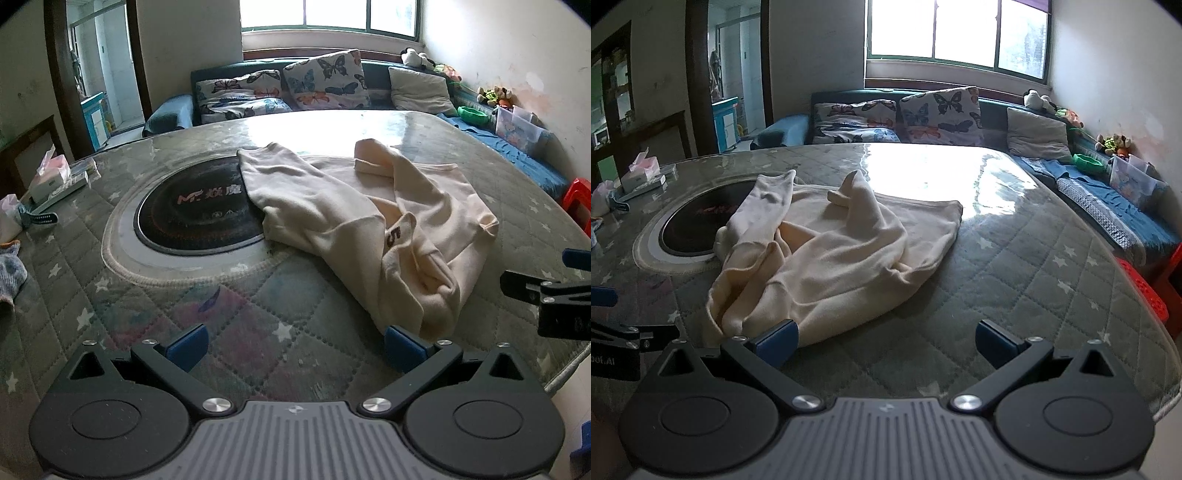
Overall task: Fold clothes
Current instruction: 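Move both tools toward the sweatshirt's hem edge, then grasp the sweatshirt hem with the left gripper while the right gripper grasps another hem point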
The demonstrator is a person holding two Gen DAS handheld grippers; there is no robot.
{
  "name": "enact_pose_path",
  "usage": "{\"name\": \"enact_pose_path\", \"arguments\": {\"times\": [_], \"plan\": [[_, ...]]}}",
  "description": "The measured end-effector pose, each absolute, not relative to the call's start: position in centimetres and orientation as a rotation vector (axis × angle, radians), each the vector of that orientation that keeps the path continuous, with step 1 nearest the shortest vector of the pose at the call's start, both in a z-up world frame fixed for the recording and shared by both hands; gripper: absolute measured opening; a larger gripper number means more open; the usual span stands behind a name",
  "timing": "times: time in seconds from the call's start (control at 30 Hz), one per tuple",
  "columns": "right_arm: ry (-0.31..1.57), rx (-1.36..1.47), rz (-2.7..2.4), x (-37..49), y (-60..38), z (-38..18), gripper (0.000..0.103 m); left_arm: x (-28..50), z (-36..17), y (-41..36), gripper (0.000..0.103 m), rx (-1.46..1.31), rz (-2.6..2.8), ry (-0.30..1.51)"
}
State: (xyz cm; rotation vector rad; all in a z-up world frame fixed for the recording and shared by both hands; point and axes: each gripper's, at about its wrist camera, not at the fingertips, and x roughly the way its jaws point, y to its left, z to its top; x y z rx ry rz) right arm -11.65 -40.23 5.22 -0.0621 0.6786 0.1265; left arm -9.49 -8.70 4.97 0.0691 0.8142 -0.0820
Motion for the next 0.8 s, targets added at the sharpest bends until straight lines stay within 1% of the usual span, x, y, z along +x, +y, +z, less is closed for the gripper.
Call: {"name": "enact_pose_path", "arguments": {"times": [0.23, 0.53, 0.63, 0.7, 0.77, 0.8], "plan": [[0.682, -0.07, 0.138, -9.3, -39.9, 5.7, 0.103, -7.9, 5.7, -8.2, 0.103, 0.056, -0.086, 0.821], [0.692, -0.074, 0.155, -3.9, -39.9, 6.2, 0.098, -4.0, 7.1, -7.6, 0.103, 0.043, -0.063, 0.804], [0.695, -0.075, 0.161, -2.1, -39.8, 6.4, 0.094, -2.3, 7.2, -7.5, 0.103, 0.039, -0.057, 0.808], [0.697, -0.076, 0.165, -0.9, -39.8, 6.5, 0.088, -1.0, 7.2, -7.6, 0.103, 0.038, -0.057, 0.81], [0.7, -0.079, 0.17, 0.4, -39.7, 6.6, 0.087, 0.4, 7.2, -7.7, 0.103, 0.037, -0.059, 0.807], [0.704, -0.083, 0.175, 1.3, -39.6, 6.5, 0.084, 1.1, 7.2, -7.8, 0.103, 0.036, -0.061, 0.806]]}}
